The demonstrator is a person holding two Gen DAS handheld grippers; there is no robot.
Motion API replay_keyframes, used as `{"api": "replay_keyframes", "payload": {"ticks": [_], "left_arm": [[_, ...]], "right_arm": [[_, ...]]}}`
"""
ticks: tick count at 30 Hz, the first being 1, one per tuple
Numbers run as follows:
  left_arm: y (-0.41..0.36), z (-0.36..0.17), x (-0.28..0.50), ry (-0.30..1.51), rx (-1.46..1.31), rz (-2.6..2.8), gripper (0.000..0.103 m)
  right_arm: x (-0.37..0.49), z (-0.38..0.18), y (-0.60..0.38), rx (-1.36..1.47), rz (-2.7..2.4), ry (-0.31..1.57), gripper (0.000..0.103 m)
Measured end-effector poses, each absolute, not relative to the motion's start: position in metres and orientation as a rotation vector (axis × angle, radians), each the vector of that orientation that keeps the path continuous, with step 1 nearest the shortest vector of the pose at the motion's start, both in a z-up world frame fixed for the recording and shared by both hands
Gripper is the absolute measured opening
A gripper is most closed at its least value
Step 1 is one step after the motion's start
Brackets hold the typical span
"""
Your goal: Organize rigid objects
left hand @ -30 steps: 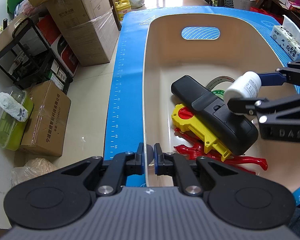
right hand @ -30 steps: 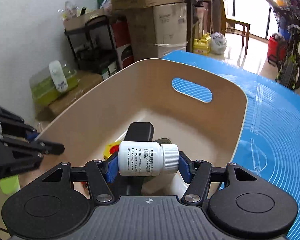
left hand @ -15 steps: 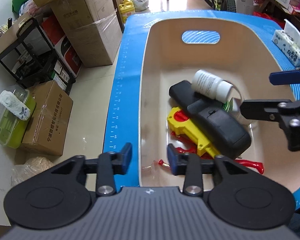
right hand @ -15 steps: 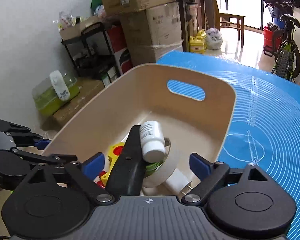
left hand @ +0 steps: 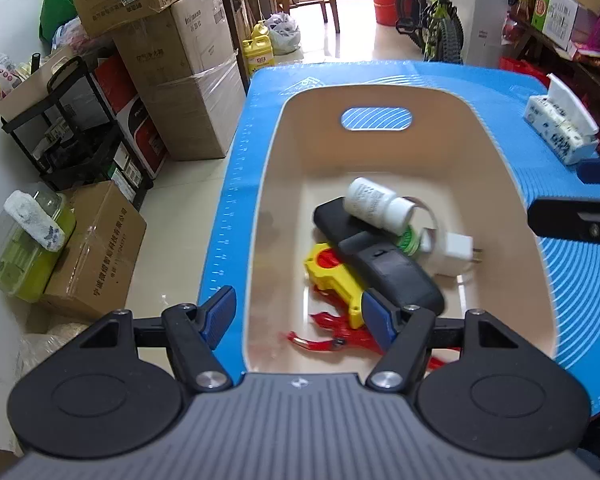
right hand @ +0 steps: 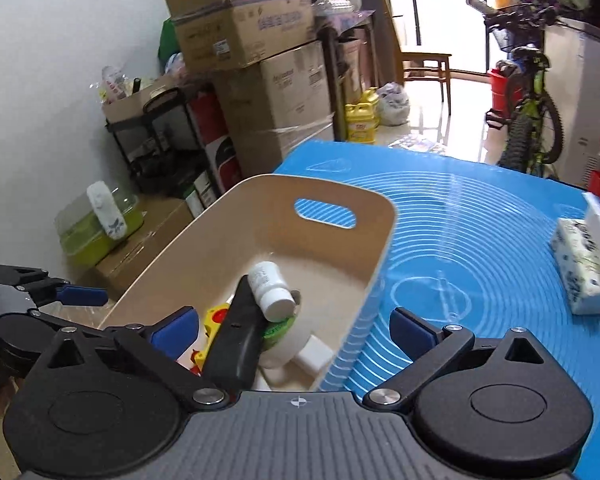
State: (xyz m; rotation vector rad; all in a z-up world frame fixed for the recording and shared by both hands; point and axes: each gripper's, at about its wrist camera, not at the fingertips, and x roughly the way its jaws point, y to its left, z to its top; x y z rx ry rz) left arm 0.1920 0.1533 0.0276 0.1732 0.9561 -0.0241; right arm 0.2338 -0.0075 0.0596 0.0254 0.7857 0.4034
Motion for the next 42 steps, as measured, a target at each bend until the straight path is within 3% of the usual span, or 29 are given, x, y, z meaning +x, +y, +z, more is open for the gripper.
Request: {"api": "replay_keyframes", "payload": {"ticks": [25,42], "left_arm": [[0.045,0.078,0.082,0.816,0.112,-0.073,0.07],[0.017,0.061,0.022,0.731,0.078,-0.023,0.07]], "right_arm": [[0.098,0.109,-0.128,0.058,0.239,0.729,0.101],[0.017,0.08,-0.166,0.059,0.156,0.635,0.101]]}}
